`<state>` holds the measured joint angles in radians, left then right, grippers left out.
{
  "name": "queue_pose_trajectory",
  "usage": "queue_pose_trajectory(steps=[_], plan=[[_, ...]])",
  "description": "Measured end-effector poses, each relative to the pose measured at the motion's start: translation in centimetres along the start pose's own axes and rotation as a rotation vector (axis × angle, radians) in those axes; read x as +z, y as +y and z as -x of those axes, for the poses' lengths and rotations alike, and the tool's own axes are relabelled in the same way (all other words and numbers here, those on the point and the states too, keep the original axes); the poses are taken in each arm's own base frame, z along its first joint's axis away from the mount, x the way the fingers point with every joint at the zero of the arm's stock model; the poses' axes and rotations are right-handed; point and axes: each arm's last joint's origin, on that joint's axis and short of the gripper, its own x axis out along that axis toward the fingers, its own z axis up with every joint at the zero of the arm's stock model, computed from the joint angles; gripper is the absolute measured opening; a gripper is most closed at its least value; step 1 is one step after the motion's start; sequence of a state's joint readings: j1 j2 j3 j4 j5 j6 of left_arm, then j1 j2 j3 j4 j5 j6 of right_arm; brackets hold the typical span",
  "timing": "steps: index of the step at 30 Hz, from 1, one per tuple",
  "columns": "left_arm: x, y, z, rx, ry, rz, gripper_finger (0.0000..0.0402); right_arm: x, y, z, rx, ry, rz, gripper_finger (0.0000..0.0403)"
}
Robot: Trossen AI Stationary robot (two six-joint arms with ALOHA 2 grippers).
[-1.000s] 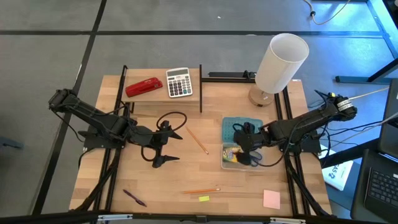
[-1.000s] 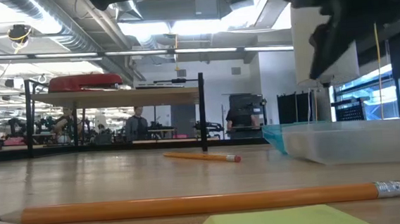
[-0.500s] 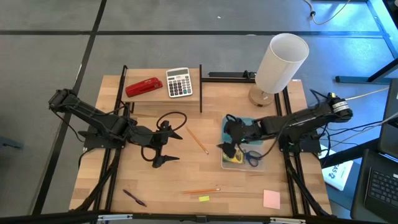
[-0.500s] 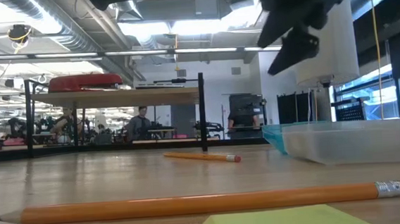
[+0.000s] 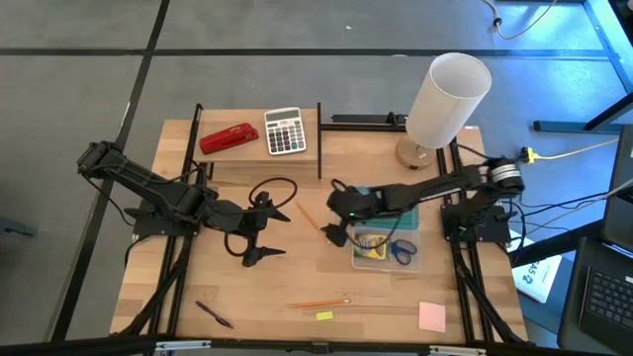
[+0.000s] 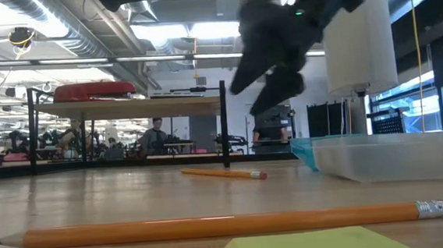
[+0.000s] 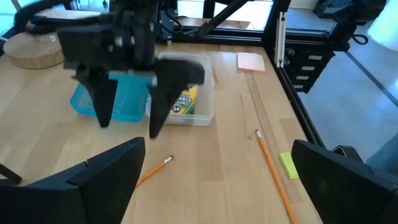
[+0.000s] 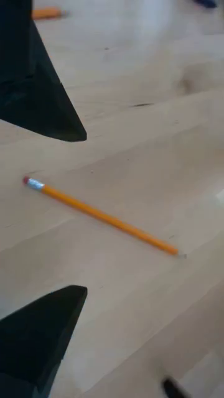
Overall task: Pack school essentials
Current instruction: Put the top orange pencil into the blue supply box
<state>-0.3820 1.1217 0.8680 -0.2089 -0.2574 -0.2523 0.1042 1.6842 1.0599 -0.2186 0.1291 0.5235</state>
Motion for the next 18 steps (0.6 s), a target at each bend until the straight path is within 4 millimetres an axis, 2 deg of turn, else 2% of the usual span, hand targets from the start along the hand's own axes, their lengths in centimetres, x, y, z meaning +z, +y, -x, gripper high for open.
queue_pose_trajectory(steps=[4, 8, 13, 18], plan=[[0.0, 0.0, 0.0, 0.0, 0.0, 0.0, 0.0399, 1.6, 1.0, -1.8, -0.052, 0.09, 0.056, 0.0397], [0.0, 0.0, 0.0, 0.0, 0.0, 0.0, 0.0399, 2.3, 1.3, -3.5, -0.112, 0.196, 0.081, 0.0397], [0.0, 0.0, 0.0, 0.0, 0.0, 0.0, 0.0399, 3.1, 1.2, -5.5, -0.087, 0.236, 0.088, 0.0397], [0.0, 0.0, 0.0, 0.001, 0.0, 0.0, 0.0399, 3.5, 0.8, -6.7, -0.078, 0.243, 0.077, 0.0397]])
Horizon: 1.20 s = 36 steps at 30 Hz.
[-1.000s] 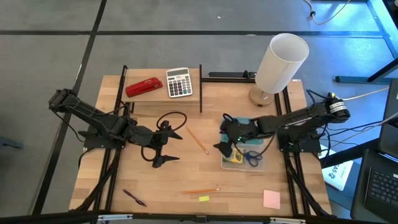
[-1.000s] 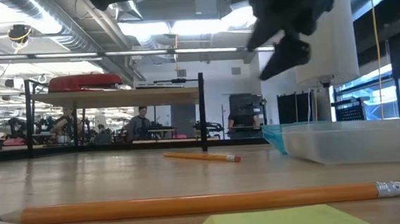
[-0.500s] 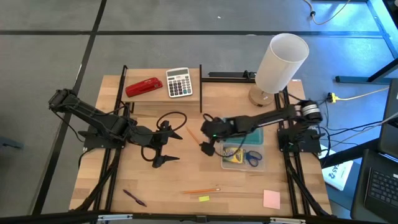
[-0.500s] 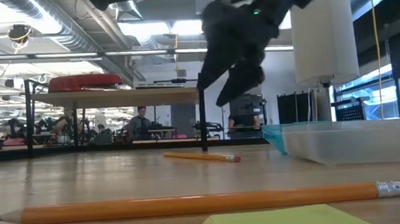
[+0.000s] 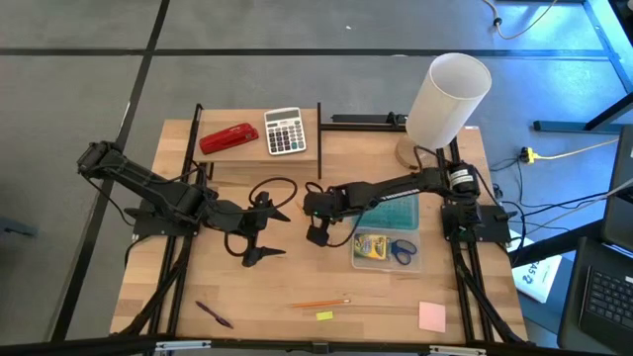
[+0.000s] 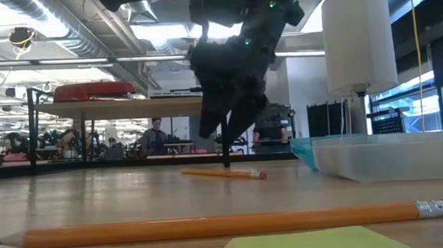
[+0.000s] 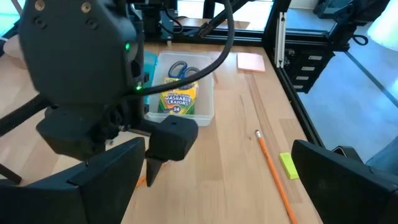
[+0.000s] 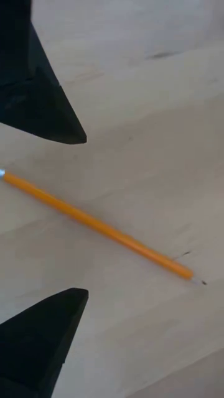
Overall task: Pack school essentials
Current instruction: Put the top orange pencil into the blue supply box
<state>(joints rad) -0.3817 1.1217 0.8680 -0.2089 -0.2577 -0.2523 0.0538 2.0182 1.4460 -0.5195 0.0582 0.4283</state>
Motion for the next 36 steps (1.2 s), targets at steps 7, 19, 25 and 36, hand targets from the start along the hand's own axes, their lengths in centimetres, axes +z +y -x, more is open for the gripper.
queue_pose_trajectory(steps=[7, 19, 25, 36], plan=[[0.0, 0.0, 0.0, 0.0, 0.0, 0.0, 0.0399, -0.1, -0.9, -1.8, -0.024, 0.03, 0.003, 0.0397], [0.0, 0.0, 0.0, 0.0, 0.0, 0.0, 0.0399, -0.7, -1.2, -4.0, -0.042, 0.058, 0.011, 0.0397], [0.0, 0.0, 0.0, 0.0, 0.0, 0.0, 0.0399, -0.6, -1.2, -4.1, -0.038, 0.046, 0.015, 0.0397], [0.0, 0.0, 0.0, 0.0, 0.0, 0.0, 0.0399, -0.9, -1.4, -4.1, -0.1, 0.061, -0.004, 0.0397]])
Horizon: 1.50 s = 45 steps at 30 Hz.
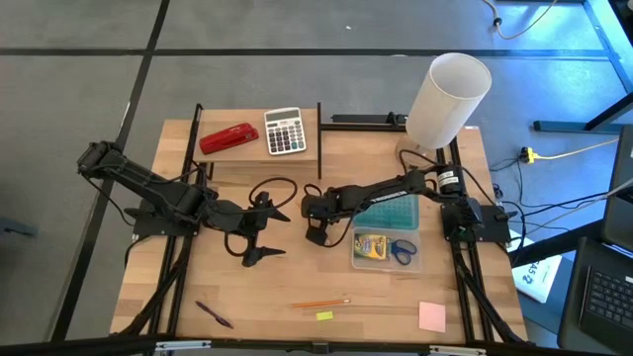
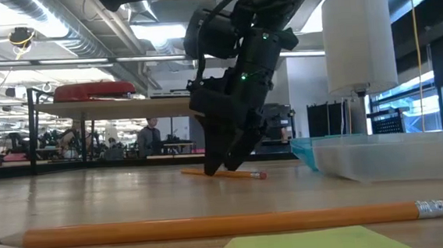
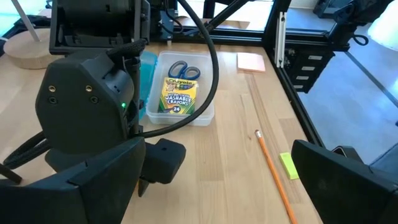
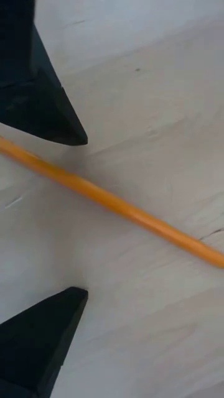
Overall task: Pack school essentials
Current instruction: Put the top orange pencil into the blue supply box
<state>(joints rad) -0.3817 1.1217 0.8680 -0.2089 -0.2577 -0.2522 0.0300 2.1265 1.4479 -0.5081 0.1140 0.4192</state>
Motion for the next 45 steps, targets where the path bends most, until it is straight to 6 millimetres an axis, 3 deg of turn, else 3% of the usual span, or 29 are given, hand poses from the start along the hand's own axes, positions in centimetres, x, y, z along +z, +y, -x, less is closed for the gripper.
queue_pose_trajectory(steps=[15, 26, 45], plan=[[0.0, -0.02, 0.0, -0.001, 0.0, -0.001, 0.0399, -0.15, -0.11, 0.0, -0.019, 0.012, -0.009, 0.0397], [0.05, 0.22, -0.04, 0.023, -0.004, -0.102, 0.0399, -0.17, -0.12, -0.03, -0.016, 0.013, 0.0, 0.0396], [0.05, 0.22, -0.04, 0.024, -0.004, -0.099, 0.0399, -0.17, -0.11, -0.33, -0.026, 0.004, 0.017, 0.0331]])
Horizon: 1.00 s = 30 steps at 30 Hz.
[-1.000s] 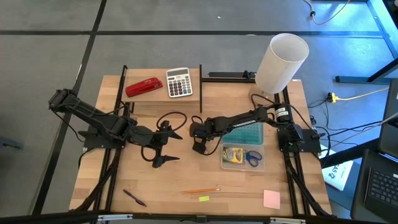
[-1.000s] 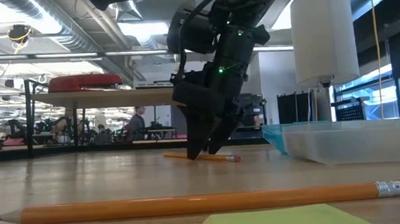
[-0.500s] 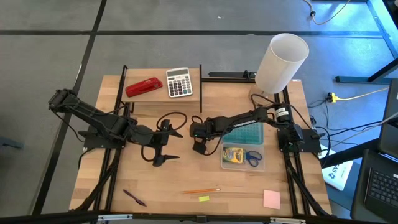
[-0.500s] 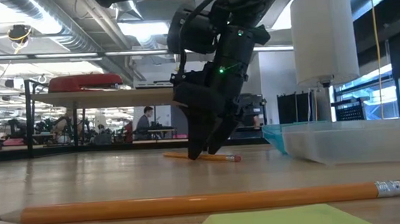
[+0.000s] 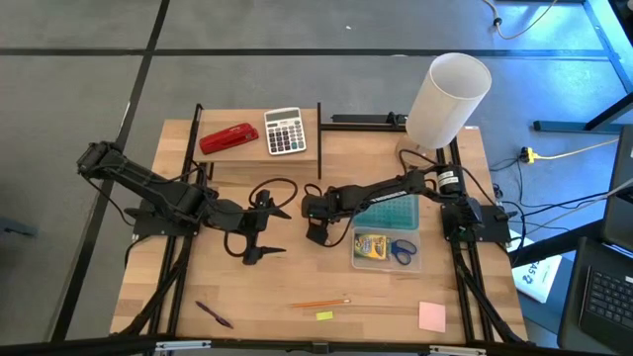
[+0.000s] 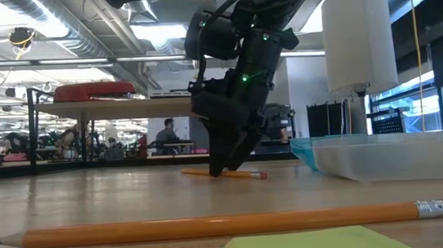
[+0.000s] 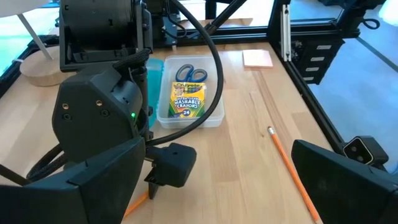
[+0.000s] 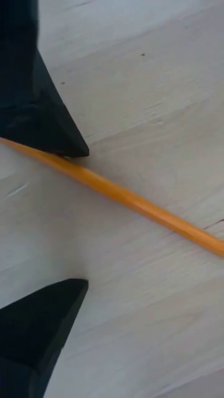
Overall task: Pack school essentials
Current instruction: Put the top orange pencil into the blue supply box
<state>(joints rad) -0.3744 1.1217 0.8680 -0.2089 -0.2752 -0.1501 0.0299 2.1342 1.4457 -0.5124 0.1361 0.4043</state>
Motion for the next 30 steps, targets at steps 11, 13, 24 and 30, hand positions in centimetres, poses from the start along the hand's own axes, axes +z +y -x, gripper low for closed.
queue_pose_trajectory(steps=[11, 13, 24, 30], plan=[[0.0, -0.02, 0.0, -0.006, 0.001, 0.003, 0.0399, -0.28, 0.19, -0.73, 0.0, 0.014, 0.026, 0.0296], [0.0, -0.02, 0.0, -0.006, 0.001, 0.003, 0.0399, -0.27, 0.2, -0.74, 0.003, 0.015, 0.022, 0.0281], [0.0, -0.02, 0.0, -0.007, 0.001, 0.004, 0.0399, -0.25, 0.2, -0.75, 0.031, 0.024, 0.02, 0.0117], [0.0, -0.02, 0.0, -0.007, 0.001, 0.004, 0.0399, -0.26, 0.28, -0.72, 0.044, 0.027, 0.022, 0.0019]])
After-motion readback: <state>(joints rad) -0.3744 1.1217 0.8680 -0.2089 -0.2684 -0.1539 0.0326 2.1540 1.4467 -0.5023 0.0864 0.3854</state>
